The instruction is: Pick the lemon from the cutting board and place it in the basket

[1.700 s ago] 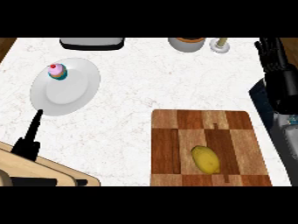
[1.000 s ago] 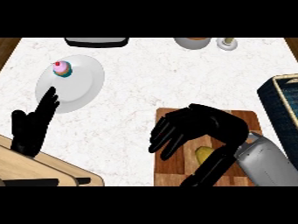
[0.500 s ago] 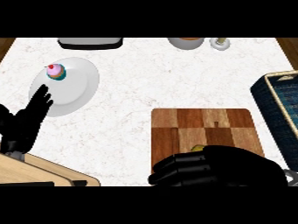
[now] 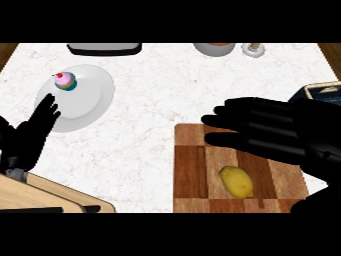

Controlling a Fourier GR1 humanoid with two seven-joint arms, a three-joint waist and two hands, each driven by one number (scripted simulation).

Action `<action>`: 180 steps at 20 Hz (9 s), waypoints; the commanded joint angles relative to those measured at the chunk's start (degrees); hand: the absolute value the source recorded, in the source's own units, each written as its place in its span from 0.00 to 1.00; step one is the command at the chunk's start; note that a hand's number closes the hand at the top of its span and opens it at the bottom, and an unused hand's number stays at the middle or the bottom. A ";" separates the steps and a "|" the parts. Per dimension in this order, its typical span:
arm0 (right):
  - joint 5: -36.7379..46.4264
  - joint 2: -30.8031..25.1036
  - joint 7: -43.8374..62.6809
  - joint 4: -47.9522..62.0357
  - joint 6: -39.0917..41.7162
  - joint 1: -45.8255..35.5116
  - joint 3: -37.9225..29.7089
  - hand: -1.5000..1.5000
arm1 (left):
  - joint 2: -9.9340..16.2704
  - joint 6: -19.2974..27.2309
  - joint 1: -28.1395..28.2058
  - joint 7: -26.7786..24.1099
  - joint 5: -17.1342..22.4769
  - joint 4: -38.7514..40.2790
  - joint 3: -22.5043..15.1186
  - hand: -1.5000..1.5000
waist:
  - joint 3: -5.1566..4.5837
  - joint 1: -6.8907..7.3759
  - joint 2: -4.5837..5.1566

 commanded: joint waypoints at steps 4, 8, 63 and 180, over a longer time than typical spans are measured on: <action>-10.13 -7.33 5.69 8.81 16.61 -11.10 -1.62 0.00 | 0.01 -0.46 -4.73 1.77 -2.02 1.18 -0.20 0.50 | 0.58 0.58 0.25; -11.84 -9.82 -0.64 14.55 23.69 -11.22 -5.00 0.00 | 0.90 -3.42 -5.50 -0.23 -1.60 5.16 2.69 0.50 | 0.69 0.62 0.47; 33.86 9.50 -47.34 40.17 -3.02 12.90 7.89 0.00 | -6.46 -7.60 -0.52 5.24 -10.29 -4.33 8.01 0.50 | 0.79 1.19 0.18; 97.01 22.33 56.57 51.92 -67.39 -18.12 -53.51 0.00 | -12.39 -9.17 -6.10 3.66 -16.97 2.39 13.28 0.50 | 0.76 0.39 0.25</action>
